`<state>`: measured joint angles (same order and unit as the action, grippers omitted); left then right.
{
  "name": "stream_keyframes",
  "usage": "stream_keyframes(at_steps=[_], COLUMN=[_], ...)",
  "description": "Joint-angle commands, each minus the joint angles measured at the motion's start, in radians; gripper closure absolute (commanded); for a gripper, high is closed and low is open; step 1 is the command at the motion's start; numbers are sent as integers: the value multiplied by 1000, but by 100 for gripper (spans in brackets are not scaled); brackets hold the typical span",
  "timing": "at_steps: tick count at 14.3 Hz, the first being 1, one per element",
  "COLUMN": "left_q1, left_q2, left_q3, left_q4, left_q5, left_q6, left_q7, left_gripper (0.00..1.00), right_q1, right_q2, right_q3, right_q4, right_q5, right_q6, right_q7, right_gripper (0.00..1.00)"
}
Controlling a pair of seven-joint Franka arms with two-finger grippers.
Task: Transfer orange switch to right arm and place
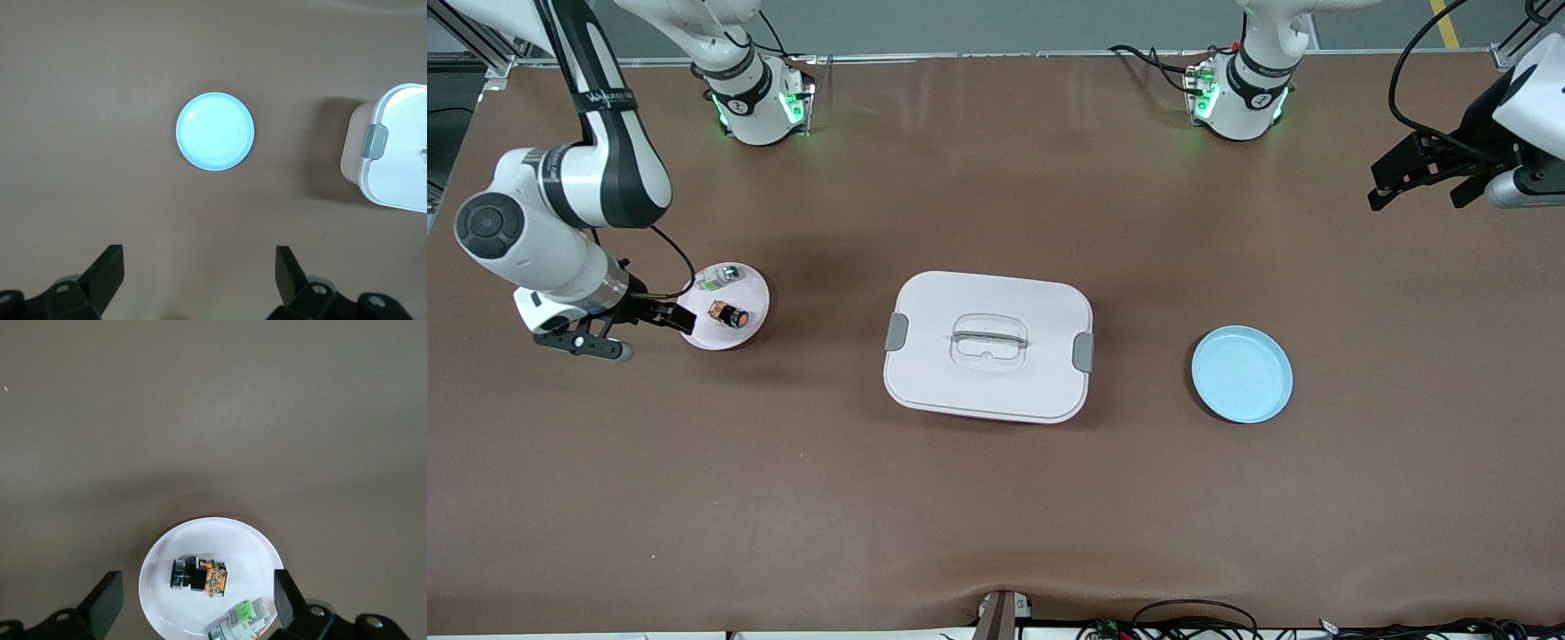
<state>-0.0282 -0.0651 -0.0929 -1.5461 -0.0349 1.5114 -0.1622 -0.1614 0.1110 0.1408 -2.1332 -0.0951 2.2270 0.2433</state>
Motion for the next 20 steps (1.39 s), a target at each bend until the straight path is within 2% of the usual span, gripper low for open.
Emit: stream_keyframes(at_steps=[1, 4, 7, 15, 20], left_q1=[-1, -1, -1, -1, 1], left_q2=[2, 2, 2, 2, 2], left_q3=[-1, -4, -4, -2, 2], left_q4=[21, 21, 21, 21, 21], left_q5=[15, 15, 15, 15, 15], left_q6=[-19, -17, -17, -17, -17], left_q7=[3, 1, 0, 1, 1], left_gripper=[0, 0, 0, 0, 0], right_q1=[-18, -27, -35, -24, -21], right_q2=[-36, -39, -16, -10, -8], right_q3=[11, 8, -1, 0, 0], right_q4=[35, 131, 323, 435, 527], right_q5=[18, 90, 163, 157, 153], right_q6=[-46, -116, -286, -316, -401], right_q7=[11, -102, -148, -148, -142], right_gripper=[0, 0, 0, 0, 0])
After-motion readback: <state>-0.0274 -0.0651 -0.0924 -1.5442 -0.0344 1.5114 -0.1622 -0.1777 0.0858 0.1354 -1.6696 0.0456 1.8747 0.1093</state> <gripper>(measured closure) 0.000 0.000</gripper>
